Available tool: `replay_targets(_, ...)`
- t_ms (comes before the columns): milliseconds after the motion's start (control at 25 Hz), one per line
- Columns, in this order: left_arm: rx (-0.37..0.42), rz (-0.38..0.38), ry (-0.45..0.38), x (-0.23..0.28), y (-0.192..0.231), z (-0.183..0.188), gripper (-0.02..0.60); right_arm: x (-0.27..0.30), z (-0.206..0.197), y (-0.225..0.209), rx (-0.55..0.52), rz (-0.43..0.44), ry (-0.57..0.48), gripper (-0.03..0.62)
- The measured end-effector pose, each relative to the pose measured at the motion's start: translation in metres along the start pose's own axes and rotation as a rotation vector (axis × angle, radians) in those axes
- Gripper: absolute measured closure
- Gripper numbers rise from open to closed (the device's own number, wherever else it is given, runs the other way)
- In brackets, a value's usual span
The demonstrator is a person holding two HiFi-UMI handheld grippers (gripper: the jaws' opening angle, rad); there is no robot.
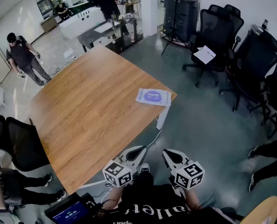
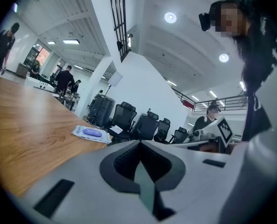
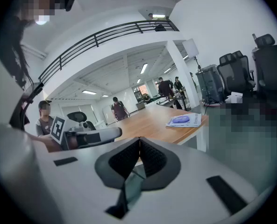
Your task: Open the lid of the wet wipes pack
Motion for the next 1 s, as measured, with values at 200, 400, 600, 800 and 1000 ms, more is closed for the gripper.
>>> replay_targets(200,-0.013,0.022,0.012,0.016,0.038,0.022,0.58,0.026,0.017,-0.014,0.024,-0.029,-0.005,0.585)
replay_targets(400,-0.067,0.011,0.049,0.035,0.087,0.026,0.58,0.068,0.015,-0.031,0.042,-0.037,0.056,0.585)
replay_targets(600,-0.115,0.028,0.062,0.058,0.104,0.032,0.58,0.085,0.027,-0.054,0.063,-0.019,0.06,0.586)
replay_targets(800,-0.117,0.1,0.042,0.085,0.128,0.048,0.58,0.119,0.037,-0.104,0.043,0.034,0.081,0.585)
replay_targets(1000,-0.141,0.221,-0.027,0.124,0.165,0.073,0.581,0.161,0.059,-0.176,-0.046,0.115,0.113,0.585)
Point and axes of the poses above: the fingertips, and each gripper's own axes: x forward along the fingers, y to its left, z out of its top, the point moved 9 cm from there along -x, backward along the fingers, and after that the axes turned 13 degrees about -x, right-handed, at the moved point
